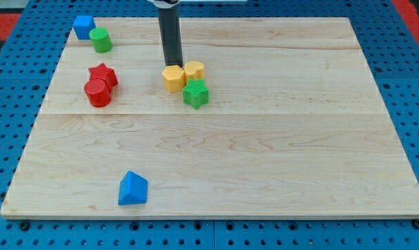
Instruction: Push the green circle into the yellow hexagon
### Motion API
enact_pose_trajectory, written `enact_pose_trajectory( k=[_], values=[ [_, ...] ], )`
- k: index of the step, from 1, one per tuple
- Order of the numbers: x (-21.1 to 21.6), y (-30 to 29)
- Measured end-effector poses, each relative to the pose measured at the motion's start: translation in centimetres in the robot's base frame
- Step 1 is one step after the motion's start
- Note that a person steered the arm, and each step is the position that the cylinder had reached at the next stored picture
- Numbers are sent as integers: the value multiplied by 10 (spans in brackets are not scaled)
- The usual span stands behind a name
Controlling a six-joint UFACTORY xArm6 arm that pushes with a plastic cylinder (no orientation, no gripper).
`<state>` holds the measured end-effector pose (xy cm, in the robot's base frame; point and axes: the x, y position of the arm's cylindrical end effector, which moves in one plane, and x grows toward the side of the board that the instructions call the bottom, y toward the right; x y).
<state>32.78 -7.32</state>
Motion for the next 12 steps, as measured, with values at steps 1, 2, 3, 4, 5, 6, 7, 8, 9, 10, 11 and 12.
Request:
enact_pose_trajectory(
  k=[1, 2, 3, 4, 5, 6, 7, 8, 9, 10, 11, 12],
  values=[
    [-18, -31],
    [-22, -70],
    [-25, -89],
    [-13, -142],
    [-13, -180],
    [-37, -232],
    [-82, -211],
    [-74, -166],
    [-57, -115],
    [-40, -61],
    [-76, -40],
    [-64, 0]
  ],
)
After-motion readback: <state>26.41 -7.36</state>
